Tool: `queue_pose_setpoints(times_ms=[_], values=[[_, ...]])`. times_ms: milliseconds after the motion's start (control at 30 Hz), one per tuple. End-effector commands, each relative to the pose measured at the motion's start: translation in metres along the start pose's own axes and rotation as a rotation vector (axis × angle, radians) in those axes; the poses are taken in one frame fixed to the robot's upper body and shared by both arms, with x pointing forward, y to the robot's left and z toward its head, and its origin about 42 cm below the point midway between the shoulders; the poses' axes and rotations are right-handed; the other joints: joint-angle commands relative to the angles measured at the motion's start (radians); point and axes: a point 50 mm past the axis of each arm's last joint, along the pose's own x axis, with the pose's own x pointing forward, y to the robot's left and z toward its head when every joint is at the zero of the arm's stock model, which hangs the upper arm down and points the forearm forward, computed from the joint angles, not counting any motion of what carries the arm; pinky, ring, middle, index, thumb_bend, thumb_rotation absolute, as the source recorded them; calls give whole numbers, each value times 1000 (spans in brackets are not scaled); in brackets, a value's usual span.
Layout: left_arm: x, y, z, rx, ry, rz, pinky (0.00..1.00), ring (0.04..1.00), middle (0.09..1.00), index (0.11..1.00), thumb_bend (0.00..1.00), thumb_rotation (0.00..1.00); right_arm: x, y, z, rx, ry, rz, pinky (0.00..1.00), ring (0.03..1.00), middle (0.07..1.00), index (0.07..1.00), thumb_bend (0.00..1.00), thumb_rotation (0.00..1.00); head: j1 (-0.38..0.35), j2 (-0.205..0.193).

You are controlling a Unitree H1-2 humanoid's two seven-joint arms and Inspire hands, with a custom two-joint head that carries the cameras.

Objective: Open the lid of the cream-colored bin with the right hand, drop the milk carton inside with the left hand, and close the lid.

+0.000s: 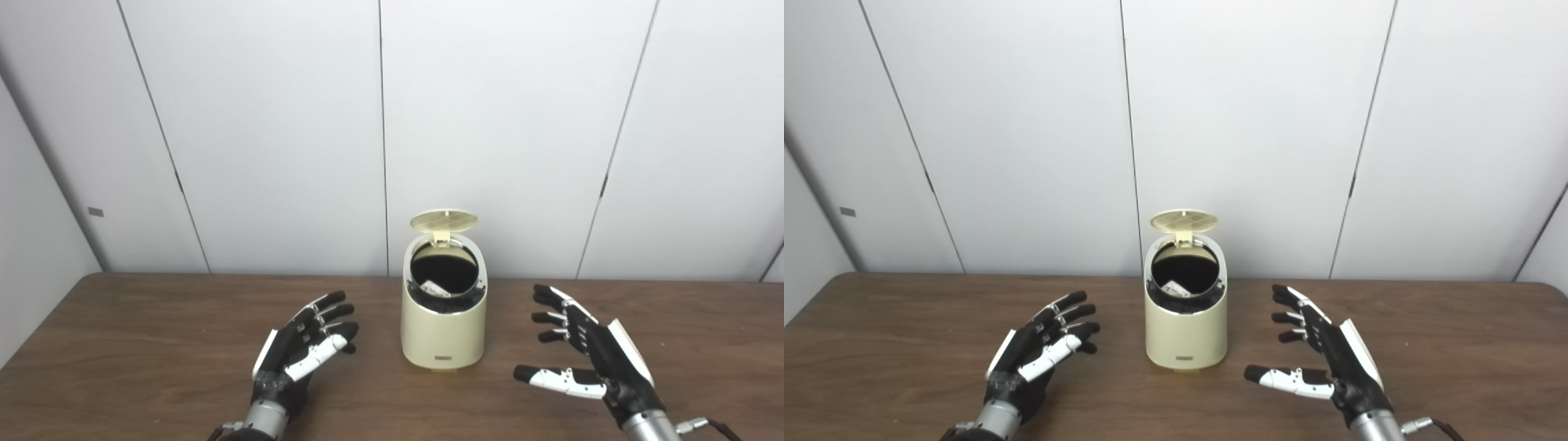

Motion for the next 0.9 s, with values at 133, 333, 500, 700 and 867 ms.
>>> queue_pose_setpoints(times_ms=[133,333,500,700,867], values=[[0,-4,6,-5,-86,-53,486,641,714,735,765,184,46,-16,42,-33,-145,-22,676,800,838,858,733,283,1,-3],[-3,-5,0,-23,-85,-64,491,638,712,728,754,178,75,-23,66,-66,-197,10,708,816,845,858,763,366,-2,-4],[-3,-7,-5,-39,-68,-50,533,655,709,726,716,155,98,-27,89,-141,-213,31,695,814,843,849,765,437,1,-8],[-2,-7,-8,-23,-62,-41,568,680,729,744,719,179,118,-25,107,-185,-222,54,638,797,831,827,761,404,3,-9],[-2,-7,-8,-12,-68,-41,575,684,731,749,726,186,128,-25,117,-258,-220,69,660,801,829,834,740,437,4,-11]])
